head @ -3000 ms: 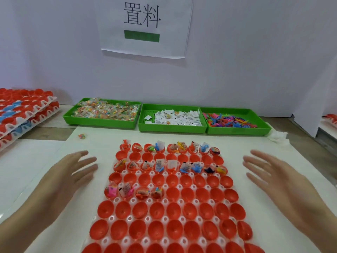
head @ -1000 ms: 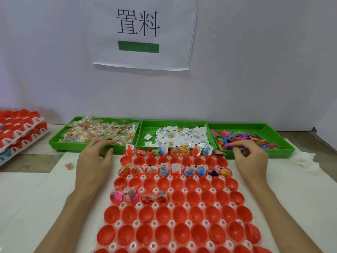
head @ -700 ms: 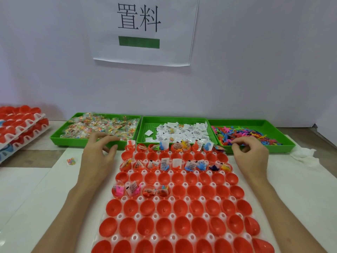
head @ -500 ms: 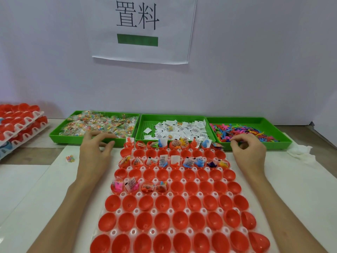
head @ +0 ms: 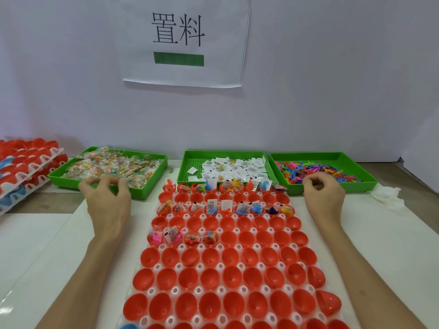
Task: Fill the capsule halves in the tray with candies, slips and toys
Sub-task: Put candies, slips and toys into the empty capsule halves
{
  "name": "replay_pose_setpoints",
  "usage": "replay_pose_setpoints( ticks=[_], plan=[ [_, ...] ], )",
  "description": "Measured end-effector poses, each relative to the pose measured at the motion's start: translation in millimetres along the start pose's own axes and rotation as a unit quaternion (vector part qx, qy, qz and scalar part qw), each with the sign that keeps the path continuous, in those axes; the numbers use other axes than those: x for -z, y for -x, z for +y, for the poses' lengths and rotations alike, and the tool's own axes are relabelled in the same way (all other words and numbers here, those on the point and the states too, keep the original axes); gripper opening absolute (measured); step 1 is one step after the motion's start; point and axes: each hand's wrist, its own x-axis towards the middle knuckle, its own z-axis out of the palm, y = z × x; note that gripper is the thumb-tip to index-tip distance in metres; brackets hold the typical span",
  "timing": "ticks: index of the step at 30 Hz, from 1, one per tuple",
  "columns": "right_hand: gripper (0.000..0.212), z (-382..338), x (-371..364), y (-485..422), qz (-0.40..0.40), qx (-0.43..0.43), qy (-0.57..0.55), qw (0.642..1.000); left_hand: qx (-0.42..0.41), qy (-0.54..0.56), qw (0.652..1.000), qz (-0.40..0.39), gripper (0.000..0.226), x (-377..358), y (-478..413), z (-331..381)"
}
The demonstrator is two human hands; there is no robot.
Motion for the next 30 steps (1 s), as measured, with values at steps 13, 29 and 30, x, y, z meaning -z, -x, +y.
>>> replay_pose_setpoints(
  ticks=[13,29,30],
  plan=[
    [0.04,4.8,45.8,-1.5,0.019,-0.096,0.072,0.993,0.044,-0.055,0.997,0.019,0.051,41.0,-2.9,-8.4],
    [0.045,23.4,111.7,11.6,0.004,-0.167,0.085,0.982,0.04,0.041,0.998,-0.035,0.059,101.9,-22.4,-85.1],
    [0.043,26.1,117.1,12.2,-0.006,-0.161,0.081,0.984,0.05,0.051,0.997,-0.041,0.057,100.4,-23.7,-89.8]
  ],
)
